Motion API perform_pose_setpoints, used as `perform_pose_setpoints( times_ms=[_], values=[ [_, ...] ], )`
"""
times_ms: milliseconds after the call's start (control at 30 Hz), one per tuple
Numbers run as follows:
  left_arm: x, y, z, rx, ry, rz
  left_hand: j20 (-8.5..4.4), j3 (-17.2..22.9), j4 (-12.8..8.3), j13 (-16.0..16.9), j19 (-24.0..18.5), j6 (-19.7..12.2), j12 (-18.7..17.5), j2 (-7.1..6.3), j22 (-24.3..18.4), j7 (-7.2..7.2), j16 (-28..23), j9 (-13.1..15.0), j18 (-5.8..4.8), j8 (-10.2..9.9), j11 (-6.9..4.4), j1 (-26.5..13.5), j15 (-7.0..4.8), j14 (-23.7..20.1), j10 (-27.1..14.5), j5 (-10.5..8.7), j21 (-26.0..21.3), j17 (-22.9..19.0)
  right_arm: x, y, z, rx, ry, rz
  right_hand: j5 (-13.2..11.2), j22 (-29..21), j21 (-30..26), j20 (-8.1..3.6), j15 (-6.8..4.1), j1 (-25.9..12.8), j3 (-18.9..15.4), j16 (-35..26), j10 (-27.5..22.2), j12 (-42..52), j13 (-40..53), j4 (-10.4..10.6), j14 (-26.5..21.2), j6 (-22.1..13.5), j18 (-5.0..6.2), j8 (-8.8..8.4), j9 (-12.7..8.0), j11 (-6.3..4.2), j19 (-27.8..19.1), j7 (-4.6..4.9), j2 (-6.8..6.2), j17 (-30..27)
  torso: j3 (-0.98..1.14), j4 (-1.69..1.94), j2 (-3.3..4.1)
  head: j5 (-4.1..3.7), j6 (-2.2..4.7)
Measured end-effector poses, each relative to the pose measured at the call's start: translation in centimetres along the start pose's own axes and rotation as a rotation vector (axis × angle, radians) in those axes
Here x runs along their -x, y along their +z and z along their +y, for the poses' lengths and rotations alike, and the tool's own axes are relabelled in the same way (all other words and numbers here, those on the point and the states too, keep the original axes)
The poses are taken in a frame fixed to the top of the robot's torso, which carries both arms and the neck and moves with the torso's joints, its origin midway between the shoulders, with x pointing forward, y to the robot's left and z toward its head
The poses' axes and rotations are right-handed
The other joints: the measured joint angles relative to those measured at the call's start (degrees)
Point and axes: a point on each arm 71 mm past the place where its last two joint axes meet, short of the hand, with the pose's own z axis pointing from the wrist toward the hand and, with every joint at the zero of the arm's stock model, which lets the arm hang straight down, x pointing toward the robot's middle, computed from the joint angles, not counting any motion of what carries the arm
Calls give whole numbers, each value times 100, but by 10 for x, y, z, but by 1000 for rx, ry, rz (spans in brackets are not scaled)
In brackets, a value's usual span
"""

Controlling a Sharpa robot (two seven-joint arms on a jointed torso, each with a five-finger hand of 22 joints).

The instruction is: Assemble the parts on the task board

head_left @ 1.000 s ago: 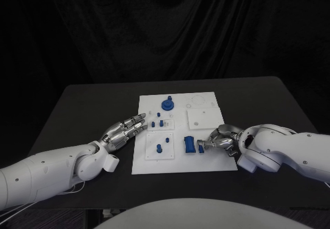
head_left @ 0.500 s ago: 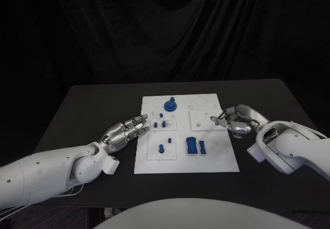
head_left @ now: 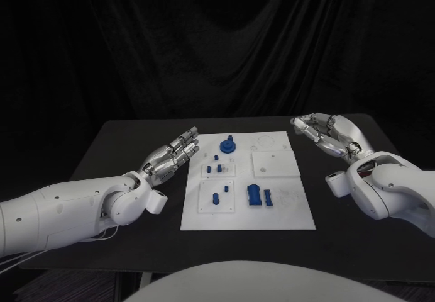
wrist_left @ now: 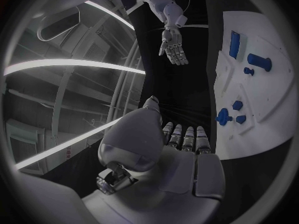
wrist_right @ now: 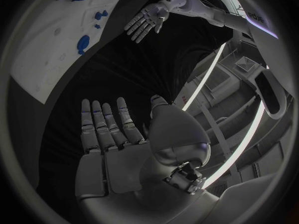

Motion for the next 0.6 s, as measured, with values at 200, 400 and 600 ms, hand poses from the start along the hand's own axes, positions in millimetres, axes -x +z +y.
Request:
perform_pose_setpoints(
  times_ms=[200, 400, 600],
  values=[
    [-3, 14, 3, -6, 32, -16, -7, -345, -10, -66, -8, -485, -435, 206, -9, -831, 0, -72, 0, -84, -446, -320, 1, 0, -20, -587, 0, 0, -4, -6, -14, 31, 89, 8, -280, -2058, -131, 24, -443, 29, -700, -1052, -1304, -1162, -1342, -4, -1775, -1731, 11, -1274, -735, -466, -1725, -957, 202, -723, 22, -35, -48, -3, 0],
    [-2, 18, 6, -4, 49, -31, -7, -408, -14, -72, -8, -495, -435, 245, -10, -841, 0, -77, -4, -84, -508, -376, 1, -1, -21, -711, 0, 1, -6, -7, -19, 64, 131, 12, -391, -2279, -160, -78, -517, -39, -853, -1217, -1444, -1542, -1785, -99, -1954, -2479, 175, -1992, -914, -763, -1822, -1304, 313, -819, 27, -43, -62, -14, 1],
    [-2, 19, 4, -5, 50, -34, -7, -95, -326, -74, -8, -495, -435, -58, -9, -525, 0, -78, -101, -84, -333, -1825, 2, -1, -19, -964, 0, 2, -7, -3, -15, 71, 141, 3, -1436, -2860, -242, -1091, -1289, -4046, 187, -1913, -1513, -2531, -1989, -1138, -2069, -2728, -497, -2162, -965, -1374, -2030, -973, -489, -917, 25, -42, -62, -29, 51]
  ],
)
